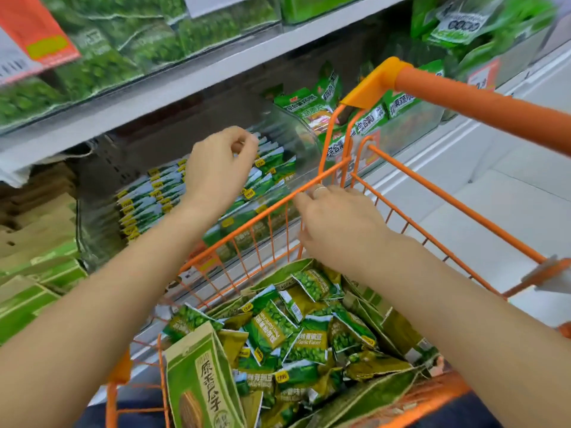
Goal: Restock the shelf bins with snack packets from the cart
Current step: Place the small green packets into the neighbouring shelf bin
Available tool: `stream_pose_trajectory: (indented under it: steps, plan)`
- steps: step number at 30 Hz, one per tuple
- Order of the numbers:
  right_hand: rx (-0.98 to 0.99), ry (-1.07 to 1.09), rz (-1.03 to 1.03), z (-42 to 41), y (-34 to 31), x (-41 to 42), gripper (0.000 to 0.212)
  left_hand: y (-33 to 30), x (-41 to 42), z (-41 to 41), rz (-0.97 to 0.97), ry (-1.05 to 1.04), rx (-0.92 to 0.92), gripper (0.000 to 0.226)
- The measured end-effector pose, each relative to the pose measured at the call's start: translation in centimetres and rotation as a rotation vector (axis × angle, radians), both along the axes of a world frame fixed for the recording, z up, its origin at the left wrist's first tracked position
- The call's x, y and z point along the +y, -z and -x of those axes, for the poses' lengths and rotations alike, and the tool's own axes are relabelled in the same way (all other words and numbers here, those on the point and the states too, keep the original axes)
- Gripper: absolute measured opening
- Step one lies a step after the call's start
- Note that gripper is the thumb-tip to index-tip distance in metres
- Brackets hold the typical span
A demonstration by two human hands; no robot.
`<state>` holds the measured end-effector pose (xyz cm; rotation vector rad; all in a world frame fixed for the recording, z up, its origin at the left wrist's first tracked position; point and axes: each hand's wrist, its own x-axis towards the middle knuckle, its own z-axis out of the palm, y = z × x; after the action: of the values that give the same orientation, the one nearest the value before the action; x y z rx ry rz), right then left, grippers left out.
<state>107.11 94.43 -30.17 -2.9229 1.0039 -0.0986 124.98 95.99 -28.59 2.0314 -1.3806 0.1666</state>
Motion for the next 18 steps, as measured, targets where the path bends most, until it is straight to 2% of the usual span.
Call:
stream_pose_trajectory:
  steps: [2,5,8,10,12,16,18]
  plan:
    - [0.092,-0.055,-0.006,0.8,-0.7,0.5,0.027,1.0,4.5,1.6,-0.003,0.091,0.069,0.029]
    - [0.412,-0.095,-0.179,1.9,0.0,1.4,0.009,4.1,9.7,3.9,-0.271,0.183,0.075,0.03]
    - [0.65,-0.087,-0.266,2.1,2.4,2.3,0.029,6.2,10.9,4.0,-0.613,0.323,-0.032,0.025]
    - [0.738,-0.099,-0.337,2.1,3.5,3.0,0.045,6.6,10.8,3.2,-0.749,0.454,-0.012,0.027]
    - [0.792,-0.118,-0.361,2.2,4.1,3.4,0.049,7.2,10.6,2.3,-0.799,0.484,0.003,0.03]
    - [0.846,-0.149,-0.307,2.2,5.5,3.1,0.017,7.6,10.6,1.7,-0.799,0.469,-0.041,0.031]
    - [0.73,-0.102,-0.357,2.0,5.2,2.4,0.028,7.2,10.6,1.8,-0.735,0.479,0.019,0.031]
